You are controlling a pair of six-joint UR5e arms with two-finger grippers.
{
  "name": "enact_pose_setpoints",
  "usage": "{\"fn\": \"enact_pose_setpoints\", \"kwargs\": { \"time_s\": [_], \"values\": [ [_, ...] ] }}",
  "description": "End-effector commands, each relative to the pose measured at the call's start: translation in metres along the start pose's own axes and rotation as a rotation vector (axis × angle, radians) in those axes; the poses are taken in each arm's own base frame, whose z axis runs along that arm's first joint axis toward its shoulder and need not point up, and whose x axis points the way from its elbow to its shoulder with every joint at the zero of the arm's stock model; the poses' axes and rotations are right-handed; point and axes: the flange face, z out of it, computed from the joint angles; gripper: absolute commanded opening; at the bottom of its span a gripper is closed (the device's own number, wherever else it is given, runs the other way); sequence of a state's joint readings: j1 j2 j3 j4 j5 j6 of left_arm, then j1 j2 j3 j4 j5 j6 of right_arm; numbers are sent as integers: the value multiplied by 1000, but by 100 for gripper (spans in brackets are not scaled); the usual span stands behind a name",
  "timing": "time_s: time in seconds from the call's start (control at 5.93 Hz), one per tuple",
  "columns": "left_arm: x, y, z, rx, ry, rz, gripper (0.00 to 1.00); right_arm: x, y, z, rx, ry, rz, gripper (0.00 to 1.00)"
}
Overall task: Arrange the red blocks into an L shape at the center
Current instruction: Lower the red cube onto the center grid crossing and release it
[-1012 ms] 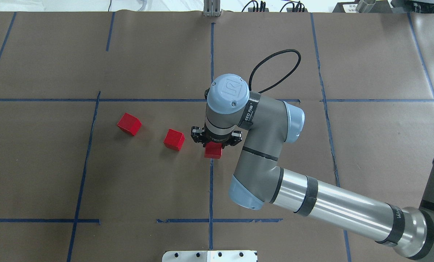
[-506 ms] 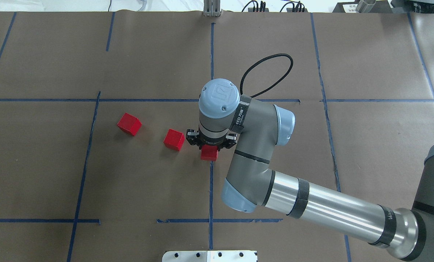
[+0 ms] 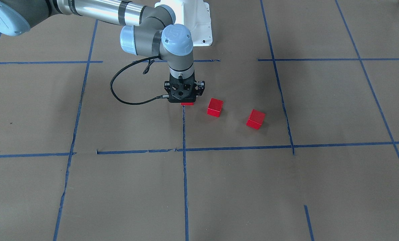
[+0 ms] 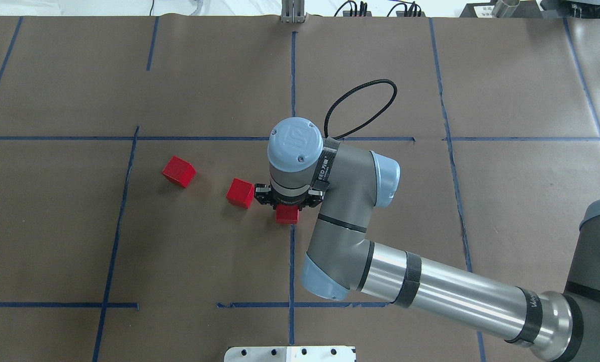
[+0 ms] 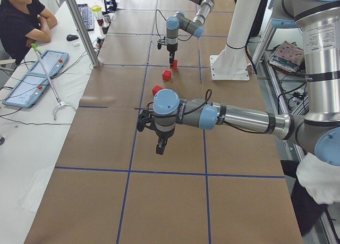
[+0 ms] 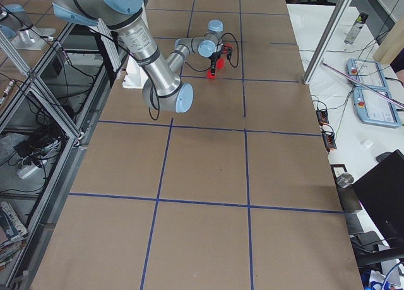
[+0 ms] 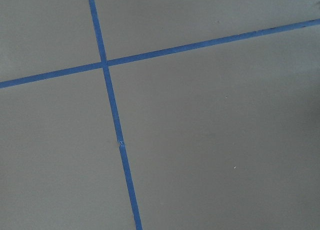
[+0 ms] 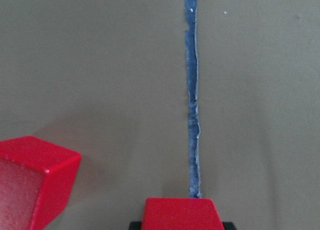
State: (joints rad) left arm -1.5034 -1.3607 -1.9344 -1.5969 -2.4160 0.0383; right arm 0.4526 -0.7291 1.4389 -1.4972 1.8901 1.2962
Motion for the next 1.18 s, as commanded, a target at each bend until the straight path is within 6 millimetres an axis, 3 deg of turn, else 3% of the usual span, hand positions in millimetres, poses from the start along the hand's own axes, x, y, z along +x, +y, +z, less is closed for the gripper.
{"fn": "enact_pose_setpoints", "kwargs": {
  "time_s": [0.0, 0.34, 0.51, 0.67, 1.01],
  "values": [
    [0, 0, -1, 2, 0, 0, 100, 4, -1, 3, 0, 10, -36, 39],
    [0, 0, -1, 2, 1, 0, 100, 5, -1, 3, -5, 21, -33, 43],
    [0, 0, -1, 2, 0, 0, 100, 5, -1, 3, -4, 22, -33, 76],
    [1, 0, 0, 1, 2, 1, 100, 5, 0, 3, 2, 21, -35, 100],
    [1, 0, -1, 2, 1, 2, 100, 2, -2, -9, 16, 3, -37, 100]
  ]
}}
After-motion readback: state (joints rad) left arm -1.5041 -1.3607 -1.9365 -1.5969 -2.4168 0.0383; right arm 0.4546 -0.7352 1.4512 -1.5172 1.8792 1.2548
